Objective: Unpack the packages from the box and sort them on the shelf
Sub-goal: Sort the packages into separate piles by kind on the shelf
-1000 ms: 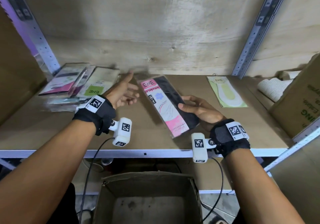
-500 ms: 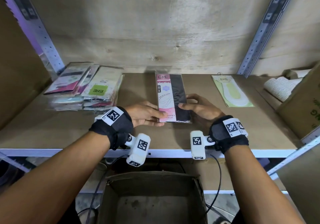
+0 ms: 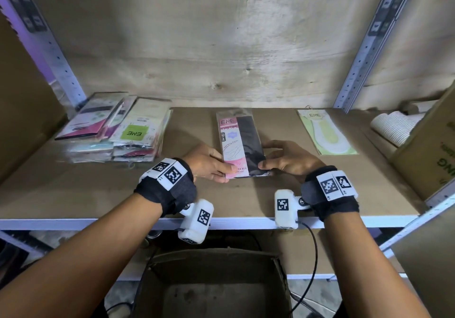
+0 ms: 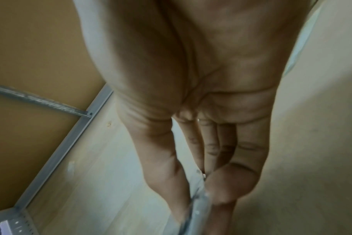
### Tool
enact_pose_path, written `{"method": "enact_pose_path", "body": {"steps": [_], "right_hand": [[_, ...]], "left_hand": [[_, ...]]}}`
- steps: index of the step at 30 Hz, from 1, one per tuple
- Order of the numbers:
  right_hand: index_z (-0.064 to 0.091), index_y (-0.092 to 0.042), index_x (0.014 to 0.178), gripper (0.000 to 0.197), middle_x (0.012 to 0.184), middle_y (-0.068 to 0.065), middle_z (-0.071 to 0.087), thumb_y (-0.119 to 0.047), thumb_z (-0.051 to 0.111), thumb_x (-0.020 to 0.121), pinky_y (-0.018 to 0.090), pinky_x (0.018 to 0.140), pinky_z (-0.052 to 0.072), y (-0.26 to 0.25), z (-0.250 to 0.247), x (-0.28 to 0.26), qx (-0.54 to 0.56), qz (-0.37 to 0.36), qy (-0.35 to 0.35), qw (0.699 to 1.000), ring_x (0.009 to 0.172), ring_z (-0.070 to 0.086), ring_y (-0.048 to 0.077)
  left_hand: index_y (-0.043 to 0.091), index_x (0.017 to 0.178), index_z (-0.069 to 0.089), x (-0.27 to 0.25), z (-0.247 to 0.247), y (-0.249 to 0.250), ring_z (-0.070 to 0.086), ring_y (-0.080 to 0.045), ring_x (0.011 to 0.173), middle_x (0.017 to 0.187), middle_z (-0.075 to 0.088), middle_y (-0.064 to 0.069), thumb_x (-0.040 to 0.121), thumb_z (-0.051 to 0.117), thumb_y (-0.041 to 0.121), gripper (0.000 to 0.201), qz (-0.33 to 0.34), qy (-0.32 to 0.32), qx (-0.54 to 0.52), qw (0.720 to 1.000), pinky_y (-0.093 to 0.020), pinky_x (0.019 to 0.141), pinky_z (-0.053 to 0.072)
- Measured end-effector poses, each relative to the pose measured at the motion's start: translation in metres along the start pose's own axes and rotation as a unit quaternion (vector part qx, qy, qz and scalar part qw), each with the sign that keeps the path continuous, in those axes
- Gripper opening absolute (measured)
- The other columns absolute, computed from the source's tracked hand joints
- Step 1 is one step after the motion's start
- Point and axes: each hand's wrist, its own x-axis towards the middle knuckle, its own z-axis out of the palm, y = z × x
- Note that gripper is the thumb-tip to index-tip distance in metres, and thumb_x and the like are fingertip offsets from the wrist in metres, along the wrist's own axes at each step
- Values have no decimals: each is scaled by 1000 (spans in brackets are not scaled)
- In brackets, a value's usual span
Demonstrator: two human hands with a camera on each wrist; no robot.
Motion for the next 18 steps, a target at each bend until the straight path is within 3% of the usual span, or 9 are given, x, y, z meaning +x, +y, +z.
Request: {"method": "enact_pose_path", "body": {"steps": [2, 6, 11, 14, 18], "right_hand": [[51, 0, 133, 62, 83, 11, 71, 2, 78, 77, 23, 57, 56, -1, 0, 1, -30, -3, 13, 999, 63, 66, 22], [58, -2, 125, 57, 93, 16, 75, -9, 83, 74, 39, 80, 60, -1, -4, 2, -74, 10, 33, 997, 79, 72, 30], [65, -11, 114, 48, 91, 2, 74, -25, 85, 73, 27, 70, 56, -3, -8, -1, -119, 13, 66, 991, 73, 71, 18], [62, -7, 116, 46, 100, 12, 72, -18, 83, 77, 33, 69, 60, -6, -5, -3, -72, 18, 58, 996, 79, 71, 26], [60, -1, 119, 40, 105, 22, 70, -10, 76, 83, 33, 66, 60, -9, 0, -7, -20, 21, 46, 999, 79, 69, 27]], "left_hand": [[1, 87, 65, 1, 3, 0, 71, -13, 54, 73, 73, -8, 78, 78, -3, 16, 2, 7, 10, 1000, -20, 52, 58], [10, 83, 66, 5, 4, 0, 67, -11, 50, 68, 71, -8, 76, 83, 8, 19, 5, 37, 74, 997, -21, 56, 59], [12, 104, 60, 11, -4, 2, 64, -16, 63, 82, 66, -10, 74, 85, 31, 43, -25, 88, 151, 984, -24, 60, 59], [3, 115, 63, 12, -3, 3, 67, -18, 70, 86, 67, -11, 80, 80, 25, 45, -18, 77, 134, 988, -25, 62, 61], [-3, 118, 64, 13, 7, 6, 68, -25, 85, 108, 69, -23, 86, 74, 11, 36, -12, 38, 91, 995, -34, 80, 60]]}}
